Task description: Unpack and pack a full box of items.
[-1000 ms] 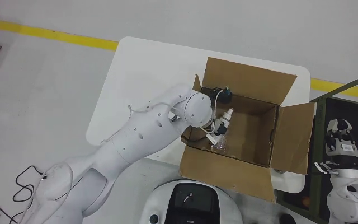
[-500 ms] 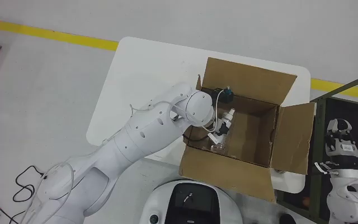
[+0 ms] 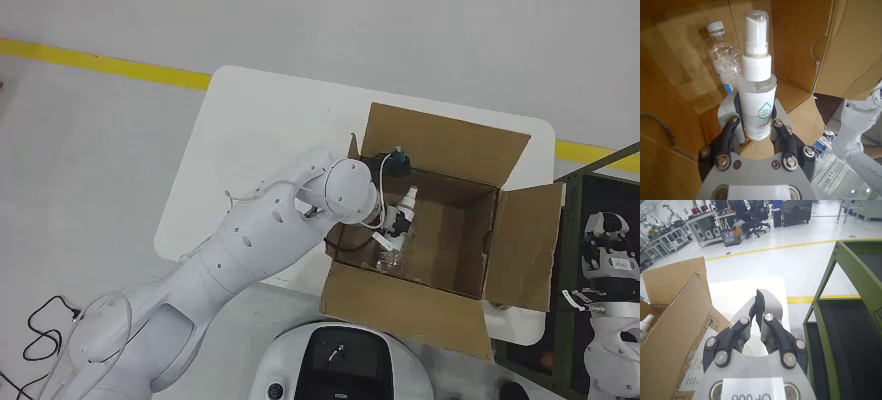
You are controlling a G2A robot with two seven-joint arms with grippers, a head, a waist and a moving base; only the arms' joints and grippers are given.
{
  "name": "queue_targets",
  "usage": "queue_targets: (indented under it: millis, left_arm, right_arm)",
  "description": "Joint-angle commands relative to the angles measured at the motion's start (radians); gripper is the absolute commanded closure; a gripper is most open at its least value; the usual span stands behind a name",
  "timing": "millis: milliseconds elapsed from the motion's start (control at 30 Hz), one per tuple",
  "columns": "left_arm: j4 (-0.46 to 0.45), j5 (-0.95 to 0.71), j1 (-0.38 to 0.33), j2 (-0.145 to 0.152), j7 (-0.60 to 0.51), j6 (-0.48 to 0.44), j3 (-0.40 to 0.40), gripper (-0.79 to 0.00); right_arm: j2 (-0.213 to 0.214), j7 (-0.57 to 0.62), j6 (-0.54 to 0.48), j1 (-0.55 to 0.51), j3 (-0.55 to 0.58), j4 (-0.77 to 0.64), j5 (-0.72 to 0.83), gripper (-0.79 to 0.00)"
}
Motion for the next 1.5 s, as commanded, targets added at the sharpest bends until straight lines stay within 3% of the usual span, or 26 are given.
queue_targets:
  millis: [0, 400, 800, 867, 967, 1000, 1033, 1100, 1200, 1467]
  left_arm:
    - [-0.01, 0.009, 0.0, 0.0, -0.006, 0.01, -0.001, 0.0]
    - [0.002, 0.022, -0.005, -0.009, -0.05, 0.082, 0.007, 0.0]
    - [0.065, 0.016, -0.017, -0.027, -0.058, 0.078, 0.021, -0.012]
    - [0.074, 0.018, -0.018, -0.029, -0.057, 0.081, 0.022, -0.231]
    - [0.084, 0.017, -0.018, -0.032, -0.056, 0.08, 0.02, -0.357]
    - [0.087, 0.017, -0.018, -0.032, -0.056, 0.079, 0.018, -0.465]
    - [0.089, 0.017, -0.019, -0.032, -0.057, 0.079, 0.017, -0.65]
    - [0.092, 0.018, -0.018, -0.032, -0.057, 0.079, 0.012, -0.653]
    - [0.094, 0.022, -0.016, -0.03, -0.055, 0.08, 0.003, -0.785]
    - [0.029, 0.038, 0.009, -0.012, -0.005, 0.03, -0.055, -0.785]
  right_arm:
    - [0.0, 0.0, 0.0, 0.0, 0.0, 0.0, 0.0, 0.0]
    - [0.0, 0.0, 0.0, 0.0, 0.0, 0.0, 0.0, 0.0]
    - [0.0, 0.0, 0.0, 0.0, 0.0, 0.0, 0.0, 0.0]
    - [0.0, 0.0, 0.0, 0.0, 0.0, 0.0, 0.0, 0.0]
    - [0.0, 0.0, 0.0, 0.0, 0.0, 0.0, 0.0, 0.0]
    - [0.0, 0.0, 0.0, 0.0, 0.0, 0.0, 0.0, 0.0]
    - [0.0, 0.0, 0.0, 0.0, 0.0, 0.0, 0.0, 0.0]
    - [0.0, 0.0, 0.0, 0.0, 0.0, 0.0, 0.0, 0.0]
    - [0.0, 0.0, 0.0, 0.0, 0.0, 0.0, 0.0, 0.0]
    - [0.0, 0.0, 0.0, 0.0, 0.0, 0.0, 0.0, 0.0]
